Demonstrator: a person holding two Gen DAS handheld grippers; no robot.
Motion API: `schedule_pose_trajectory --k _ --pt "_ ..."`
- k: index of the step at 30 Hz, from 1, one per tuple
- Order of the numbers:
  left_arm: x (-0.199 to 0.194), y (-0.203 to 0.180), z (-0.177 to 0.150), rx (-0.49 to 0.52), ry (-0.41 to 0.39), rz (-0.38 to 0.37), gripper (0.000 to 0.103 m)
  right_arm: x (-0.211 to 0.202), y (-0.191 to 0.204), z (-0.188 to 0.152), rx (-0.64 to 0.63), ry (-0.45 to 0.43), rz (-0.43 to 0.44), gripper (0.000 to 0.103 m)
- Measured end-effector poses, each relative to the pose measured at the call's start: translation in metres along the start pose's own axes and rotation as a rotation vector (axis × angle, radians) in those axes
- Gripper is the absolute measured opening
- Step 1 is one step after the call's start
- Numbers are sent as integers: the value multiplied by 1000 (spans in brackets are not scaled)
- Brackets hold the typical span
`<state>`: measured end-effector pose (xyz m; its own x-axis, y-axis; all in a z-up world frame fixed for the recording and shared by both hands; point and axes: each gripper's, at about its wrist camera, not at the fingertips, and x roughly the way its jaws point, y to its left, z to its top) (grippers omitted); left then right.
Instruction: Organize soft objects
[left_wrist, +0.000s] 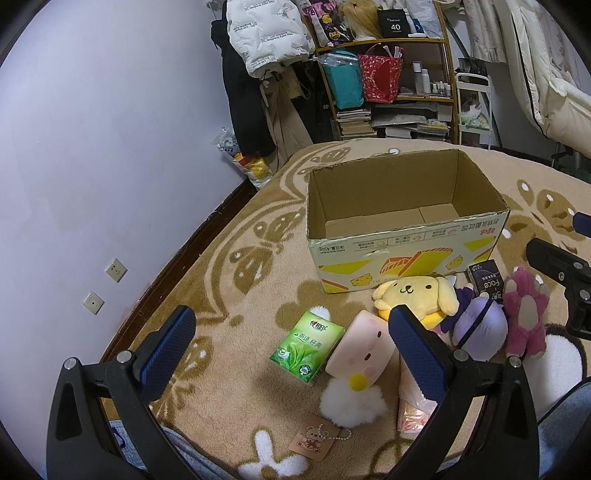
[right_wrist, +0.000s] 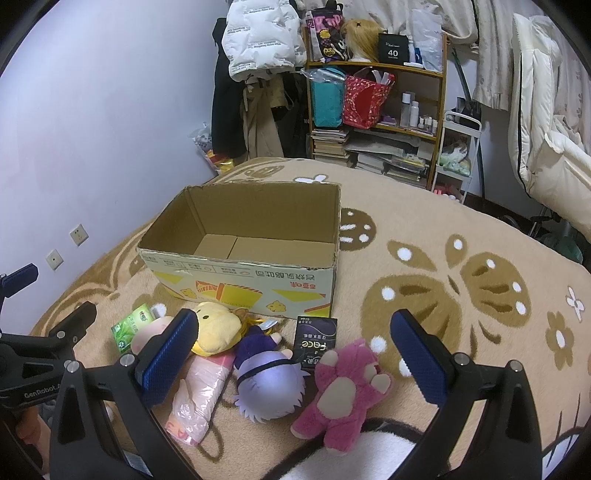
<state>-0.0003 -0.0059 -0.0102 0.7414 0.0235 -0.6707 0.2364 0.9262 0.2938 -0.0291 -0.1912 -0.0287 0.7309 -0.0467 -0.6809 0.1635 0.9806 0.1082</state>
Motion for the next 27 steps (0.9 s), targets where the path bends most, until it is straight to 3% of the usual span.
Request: schedule_pose_trajectory --k 17,27 --pt "15 7 14 13 27 10 103 4 -2 7 -12 26 9 103" --pt "47 18 34 -6 119 -51 103 19 -20 5 64 92 -12 103"
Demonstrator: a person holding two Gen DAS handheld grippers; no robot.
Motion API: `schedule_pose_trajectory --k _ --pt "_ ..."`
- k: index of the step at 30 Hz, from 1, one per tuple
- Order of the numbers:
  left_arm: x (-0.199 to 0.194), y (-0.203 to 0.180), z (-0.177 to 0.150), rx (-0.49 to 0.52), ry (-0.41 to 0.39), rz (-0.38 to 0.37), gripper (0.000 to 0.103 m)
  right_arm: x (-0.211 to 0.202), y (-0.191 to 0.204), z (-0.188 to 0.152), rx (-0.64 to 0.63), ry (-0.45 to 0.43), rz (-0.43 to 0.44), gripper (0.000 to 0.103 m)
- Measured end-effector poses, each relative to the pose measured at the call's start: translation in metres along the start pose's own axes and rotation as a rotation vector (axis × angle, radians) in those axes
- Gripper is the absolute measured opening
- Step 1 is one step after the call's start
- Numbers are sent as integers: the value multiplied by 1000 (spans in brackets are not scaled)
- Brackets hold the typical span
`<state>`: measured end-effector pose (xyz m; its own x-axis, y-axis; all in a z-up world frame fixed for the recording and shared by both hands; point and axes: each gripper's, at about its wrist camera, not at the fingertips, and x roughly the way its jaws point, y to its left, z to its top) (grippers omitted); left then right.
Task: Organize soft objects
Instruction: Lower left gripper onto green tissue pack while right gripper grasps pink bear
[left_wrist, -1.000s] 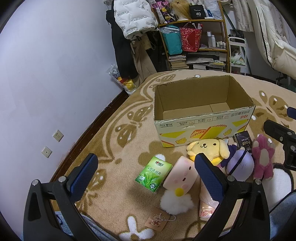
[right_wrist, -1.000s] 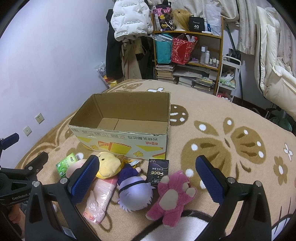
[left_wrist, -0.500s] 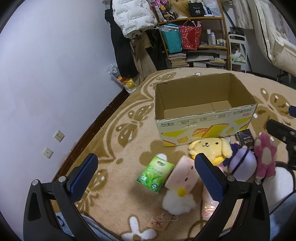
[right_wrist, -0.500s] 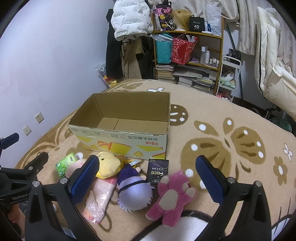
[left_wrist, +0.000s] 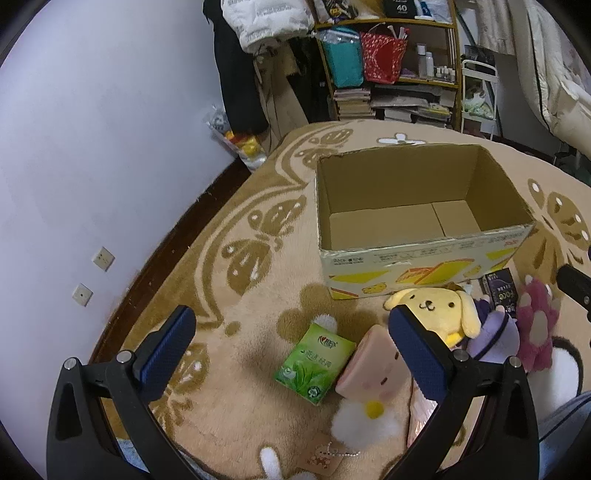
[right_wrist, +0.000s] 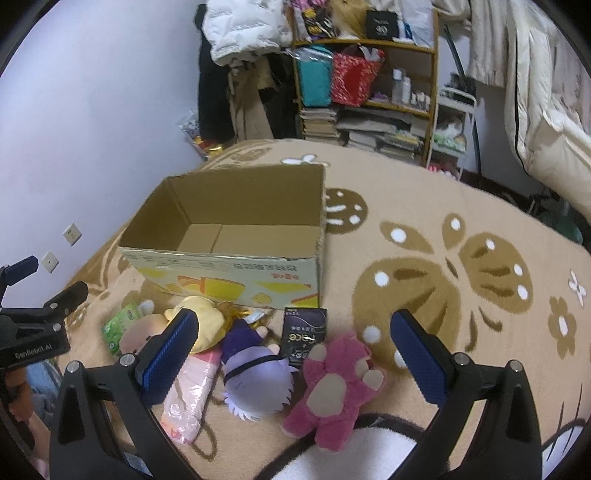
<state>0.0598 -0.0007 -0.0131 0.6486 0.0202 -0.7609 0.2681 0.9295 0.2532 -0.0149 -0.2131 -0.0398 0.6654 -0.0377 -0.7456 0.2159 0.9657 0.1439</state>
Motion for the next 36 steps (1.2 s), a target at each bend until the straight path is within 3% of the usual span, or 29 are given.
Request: schedule_pose_trajectory --k 8,16,21,30,36 --pt "31 6 8 -11 95 -36 103 18 -10 4 45 44 7 103" --pt "69 12 0 -19 214 -39 103 41 -19 -2 63 129 -51 103" --pt "94 16 -4 -57 300 -93 103 60 -35 -6 129 191 -55 103" --pt "134 32 -19 -172 454 -121 103 81 -55 -19 200 313 -81 95" --pt "141 31 -24 -175 475 -117 103 92 -60 -24 226 363 -71 85"
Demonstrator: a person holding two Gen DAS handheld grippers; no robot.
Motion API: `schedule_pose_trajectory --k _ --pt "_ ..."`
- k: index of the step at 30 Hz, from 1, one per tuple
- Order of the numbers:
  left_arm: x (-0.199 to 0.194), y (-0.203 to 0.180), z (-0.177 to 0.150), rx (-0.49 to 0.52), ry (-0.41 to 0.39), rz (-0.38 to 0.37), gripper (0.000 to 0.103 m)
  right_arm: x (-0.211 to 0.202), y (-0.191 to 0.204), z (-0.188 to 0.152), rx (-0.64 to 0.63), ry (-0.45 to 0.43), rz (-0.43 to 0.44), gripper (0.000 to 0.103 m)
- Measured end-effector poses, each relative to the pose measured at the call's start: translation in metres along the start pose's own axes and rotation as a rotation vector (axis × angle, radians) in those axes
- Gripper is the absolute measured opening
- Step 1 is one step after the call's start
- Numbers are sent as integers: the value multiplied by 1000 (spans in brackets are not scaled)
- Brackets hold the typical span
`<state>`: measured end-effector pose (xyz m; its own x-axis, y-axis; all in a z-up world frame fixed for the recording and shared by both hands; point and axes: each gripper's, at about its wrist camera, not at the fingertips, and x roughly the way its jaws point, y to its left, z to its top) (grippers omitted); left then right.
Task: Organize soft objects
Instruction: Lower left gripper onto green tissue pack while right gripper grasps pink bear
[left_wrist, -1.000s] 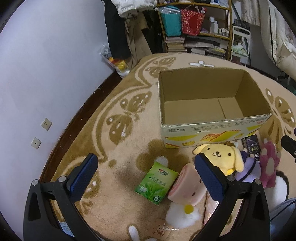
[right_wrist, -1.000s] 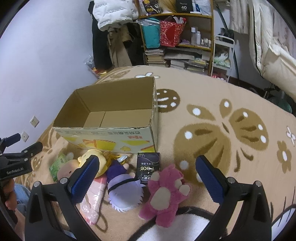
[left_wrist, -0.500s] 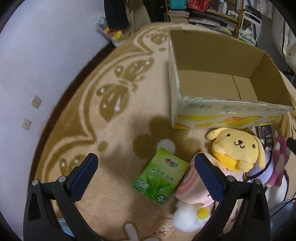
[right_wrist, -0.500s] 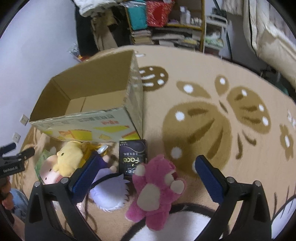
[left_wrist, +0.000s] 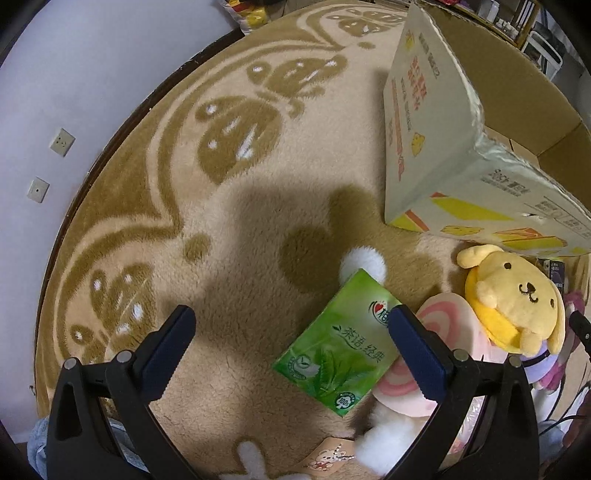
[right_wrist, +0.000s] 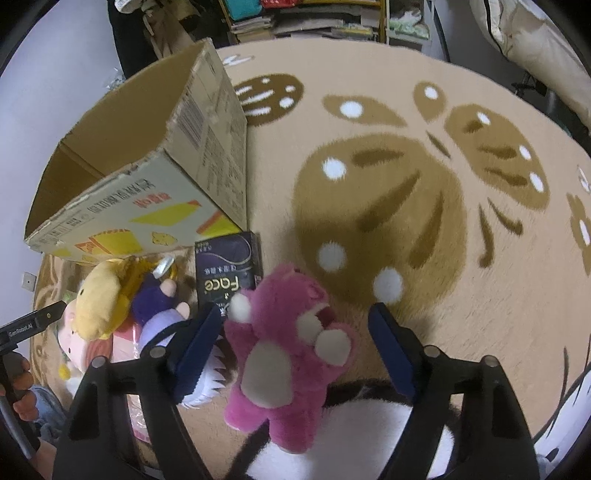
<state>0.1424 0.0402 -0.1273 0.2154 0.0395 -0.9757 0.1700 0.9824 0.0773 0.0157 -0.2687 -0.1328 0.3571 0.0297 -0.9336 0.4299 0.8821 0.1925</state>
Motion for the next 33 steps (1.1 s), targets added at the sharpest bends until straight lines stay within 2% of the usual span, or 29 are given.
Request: schedule_pose_trajectory --k 13,16,19,23,25,28,33 --pt "6 -8 -2 47 31 -37 103 24 -3 2 31 71 29 84" --pt "11 -13 -3 68 59 -59 103 26 -3 3 33 78 41 84" --pt "11 -18 -2 96 39 -11 103 32 -4 5 38 88 80 84" --pt "16 -19 -1 84 51 -2 103 33 5 6 4 73 59 83" --pt "19 -18 -4 83 57 11 103 36 10 5 0 77 51 75" --pt "23 -15 -4 75 55 31 103 44 12 2 12 110 47 73" --pt "24 -16 -3 89 43 53 103 49 16 0 0 115 43 67"
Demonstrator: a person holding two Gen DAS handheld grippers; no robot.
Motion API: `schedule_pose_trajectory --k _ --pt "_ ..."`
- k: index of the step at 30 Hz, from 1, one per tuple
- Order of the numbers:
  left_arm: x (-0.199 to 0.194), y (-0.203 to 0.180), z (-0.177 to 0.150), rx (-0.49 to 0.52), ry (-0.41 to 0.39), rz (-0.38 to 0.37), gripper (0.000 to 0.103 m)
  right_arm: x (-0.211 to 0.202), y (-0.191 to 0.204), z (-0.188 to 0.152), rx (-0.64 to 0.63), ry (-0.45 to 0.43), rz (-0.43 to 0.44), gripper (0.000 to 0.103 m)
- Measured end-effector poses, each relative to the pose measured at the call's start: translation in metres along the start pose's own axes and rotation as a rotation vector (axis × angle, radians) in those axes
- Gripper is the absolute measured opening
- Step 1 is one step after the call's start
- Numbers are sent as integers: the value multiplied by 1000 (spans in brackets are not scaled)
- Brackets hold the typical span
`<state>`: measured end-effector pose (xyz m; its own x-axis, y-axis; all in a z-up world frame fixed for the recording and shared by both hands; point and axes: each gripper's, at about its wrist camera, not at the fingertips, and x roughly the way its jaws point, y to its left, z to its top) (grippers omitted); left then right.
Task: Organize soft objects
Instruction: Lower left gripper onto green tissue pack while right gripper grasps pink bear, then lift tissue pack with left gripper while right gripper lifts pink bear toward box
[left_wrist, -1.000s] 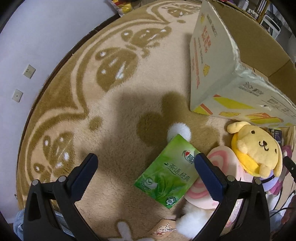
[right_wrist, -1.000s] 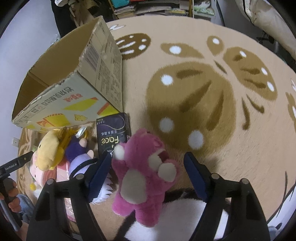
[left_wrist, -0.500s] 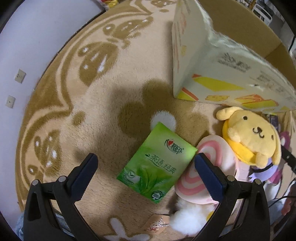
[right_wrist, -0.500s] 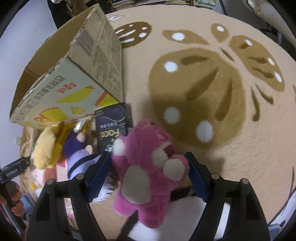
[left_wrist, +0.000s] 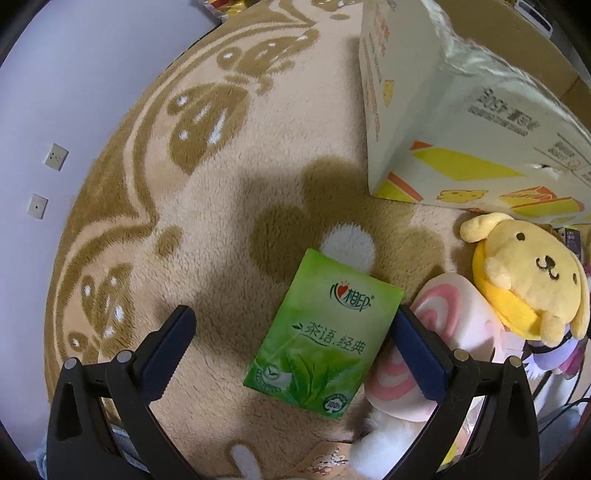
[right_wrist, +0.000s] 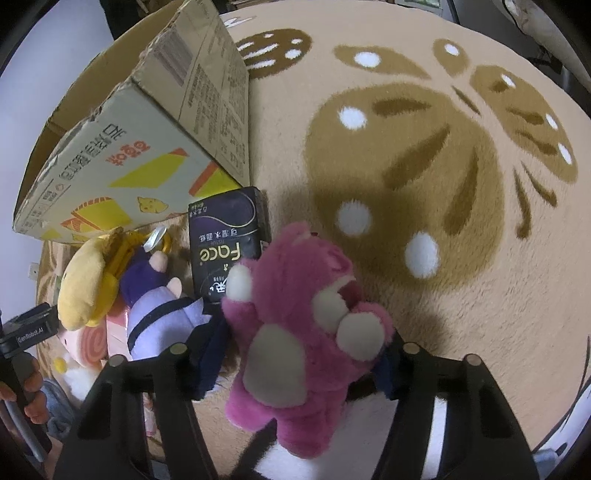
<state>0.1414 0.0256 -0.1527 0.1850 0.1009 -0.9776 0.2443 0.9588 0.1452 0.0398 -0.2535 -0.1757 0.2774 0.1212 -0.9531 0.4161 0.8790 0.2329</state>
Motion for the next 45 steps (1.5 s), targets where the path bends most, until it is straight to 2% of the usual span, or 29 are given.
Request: schedule_pose_trajectory --k 1,5,7,9,10,16,21,25,30,34,41,45 --pt "0 -1 0 0 0 1 102 1 2 0 -6 -1 -7 67" --pt "-1 -2 -8 -15 10 -66 84 2 7 -4 -21 -9 -17 66" --pt "-1 -3 -7 -12 4 -68 79 4 11 -6 -31 -14 -23 64" --pt "-3 -6 -7 0 -7 -65 67 0 12 -10 -38 -18 -26 63" --pt "-4 -8 -7 3 -12 -66 55 -1 13 -10 -39 -19 -27 62" --pt "-13 -3 -4 -13 -37 -57 54 -16 21 -13 -65 -65 -21 58" --pt "-25 0 -3 -21 -84 36 54 -34 29 -18 -77 -132 -3 57" --pt "-40 -6 -1 -24 -132 32 53 -48 33 -21 -82 -179 15 57" --pt "-65 12 -11 -38 -237 22 53 -68 37 -26 -96 -229 30 57" --pt "-96 12 -15 -52 -347 -41 53 -89 25 -28 -94 -281 42 57" --pt "-140 13 -16 -58 -543 -28 53 -124 35 -23 -107 -416 120 56" --pt "-157 17 -11 -93 -592 -76 53 -143 45 -24 -118 -480 154 56"
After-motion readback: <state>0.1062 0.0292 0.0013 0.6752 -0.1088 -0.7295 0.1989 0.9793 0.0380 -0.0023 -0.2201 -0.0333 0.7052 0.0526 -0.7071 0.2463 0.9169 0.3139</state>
